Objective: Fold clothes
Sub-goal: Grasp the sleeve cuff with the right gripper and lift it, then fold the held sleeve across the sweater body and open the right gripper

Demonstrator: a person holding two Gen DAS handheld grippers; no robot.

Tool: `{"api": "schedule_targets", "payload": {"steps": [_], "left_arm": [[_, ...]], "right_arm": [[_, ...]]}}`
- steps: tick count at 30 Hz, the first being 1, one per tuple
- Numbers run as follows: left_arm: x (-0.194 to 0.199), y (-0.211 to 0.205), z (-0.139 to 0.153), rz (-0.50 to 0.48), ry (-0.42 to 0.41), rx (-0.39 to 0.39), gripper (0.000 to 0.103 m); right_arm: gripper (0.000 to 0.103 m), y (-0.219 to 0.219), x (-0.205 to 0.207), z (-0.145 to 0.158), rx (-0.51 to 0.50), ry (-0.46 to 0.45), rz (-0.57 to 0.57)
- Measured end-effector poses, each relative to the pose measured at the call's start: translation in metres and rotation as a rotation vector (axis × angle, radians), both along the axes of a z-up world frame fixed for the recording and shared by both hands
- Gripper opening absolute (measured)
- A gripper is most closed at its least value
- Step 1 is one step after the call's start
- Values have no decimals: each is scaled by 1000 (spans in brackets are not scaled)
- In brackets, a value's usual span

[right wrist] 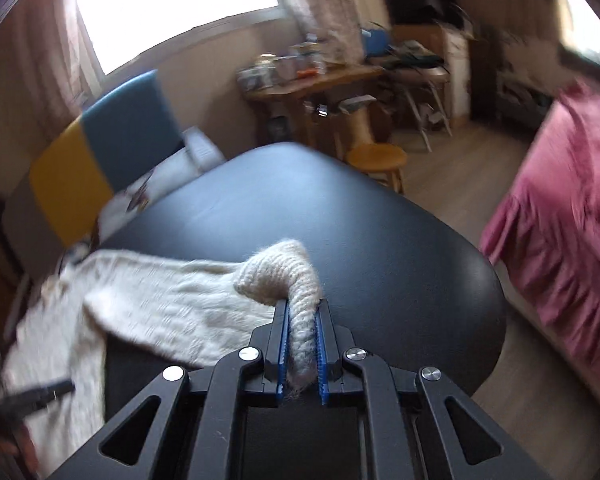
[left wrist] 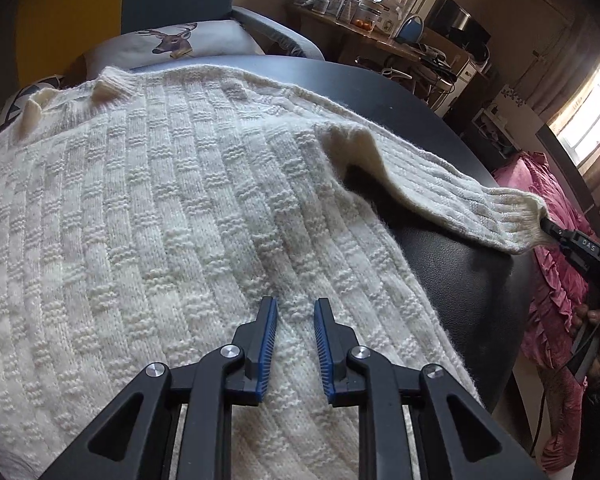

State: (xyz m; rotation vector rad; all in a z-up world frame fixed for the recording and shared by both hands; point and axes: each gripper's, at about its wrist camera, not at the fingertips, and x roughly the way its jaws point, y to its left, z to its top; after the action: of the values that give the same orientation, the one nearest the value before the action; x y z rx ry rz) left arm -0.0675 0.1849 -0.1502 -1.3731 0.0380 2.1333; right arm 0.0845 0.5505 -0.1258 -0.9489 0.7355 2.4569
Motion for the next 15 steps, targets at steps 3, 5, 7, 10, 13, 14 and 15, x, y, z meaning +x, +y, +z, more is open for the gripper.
{"api": "schedule_targets", "payload": {"steps": [3, 5, 7, 10, 13, 14, 15], "left_arm": [[1, 1, 0, -4, 3, -4, 19], [1, 1, 0, -8, 7, -11, 19], [1, 1, 0, -12, 7, -15, 19], [0, 1, 2, -13, 0, -13, 19], [-3, -2, 6, -19, -16, -8, 19], [-5, -3, 9, -17, -17, -6, 19], [-8, -5, 13, -11, -11, -2, 19]], "right_arm": [[12, 26, -1, -28, -94, -35, -72], [13, 39, 2, -39, -170, -12, -106], [17, 48, 13, -40, -233, 41, -142], [21, 52, 30, -24, -213, 102, -190], [33, 36, 38, 10, -46, 99, -174], [45, 29, 38, 18, -9, 97, -154], [50, 22, 32, 21, 19, 77, -119]]}}
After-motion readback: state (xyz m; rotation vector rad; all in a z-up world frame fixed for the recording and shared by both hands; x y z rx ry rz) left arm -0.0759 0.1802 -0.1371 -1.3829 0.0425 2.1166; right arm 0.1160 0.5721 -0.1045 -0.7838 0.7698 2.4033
